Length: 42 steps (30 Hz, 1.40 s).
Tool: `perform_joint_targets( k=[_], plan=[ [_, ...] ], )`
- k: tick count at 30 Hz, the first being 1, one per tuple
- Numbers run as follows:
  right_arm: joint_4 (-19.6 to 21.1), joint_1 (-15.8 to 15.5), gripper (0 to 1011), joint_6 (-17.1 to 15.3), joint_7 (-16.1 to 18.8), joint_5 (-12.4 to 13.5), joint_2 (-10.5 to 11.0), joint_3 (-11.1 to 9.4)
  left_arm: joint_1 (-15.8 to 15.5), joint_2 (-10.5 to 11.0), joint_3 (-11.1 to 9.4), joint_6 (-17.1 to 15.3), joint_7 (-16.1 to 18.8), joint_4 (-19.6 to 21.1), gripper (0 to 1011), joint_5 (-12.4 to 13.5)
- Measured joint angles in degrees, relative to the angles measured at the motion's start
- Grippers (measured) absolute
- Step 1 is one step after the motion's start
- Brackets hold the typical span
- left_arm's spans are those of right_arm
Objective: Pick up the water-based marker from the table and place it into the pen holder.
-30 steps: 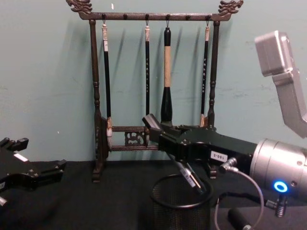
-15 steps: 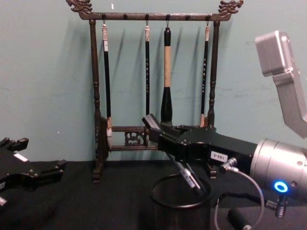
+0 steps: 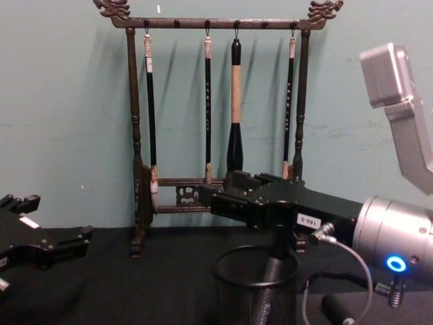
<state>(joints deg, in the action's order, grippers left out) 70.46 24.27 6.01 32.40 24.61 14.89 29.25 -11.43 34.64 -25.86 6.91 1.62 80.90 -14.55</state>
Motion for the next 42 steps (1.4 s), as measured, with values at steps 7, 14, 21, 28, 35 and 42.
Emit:
perform_joint_targets(
  k=[7,14,21,28,35,42],
  plan=[
    [0.0,0.0,919,0.0,0.0,0.0,0.0,0.0,0.0,0.0,0.0,0.0,0.0,0.0,1001,0.0],
    [0.0,0.0,1000,0.0,-0.01,0.0,0.0,0.0,0.0,0.0,0.0,0.0,0.0,0.0,1001,0.0],
    [0.07,-0.06,1000,0.21,-0.63,-0.27,-0.07,-0.22,0.0,0.0,0.0,0.0,0.0,0.0,1001,0.0],
    [1.24,-0.78,1000,0.96,-3.66,-1.47,-0.38,-1.66,0.0,0.0,0.0,0.0,0.0,0.0,1001,0.0],
    [6.15,-2.72,1000,-3.34,-10.85,-4.33,-0.21,-4.03,0.0,0.0,0.0,0.0,0.0,0.0,1001,0.0],
    [10.77,-4.99,1000,-9.14,-16.26,-5.81,-0.52,-6.31,0.0,0.0,0.0,0.0,0.0,0.0,1001,0.0]
  ],
)
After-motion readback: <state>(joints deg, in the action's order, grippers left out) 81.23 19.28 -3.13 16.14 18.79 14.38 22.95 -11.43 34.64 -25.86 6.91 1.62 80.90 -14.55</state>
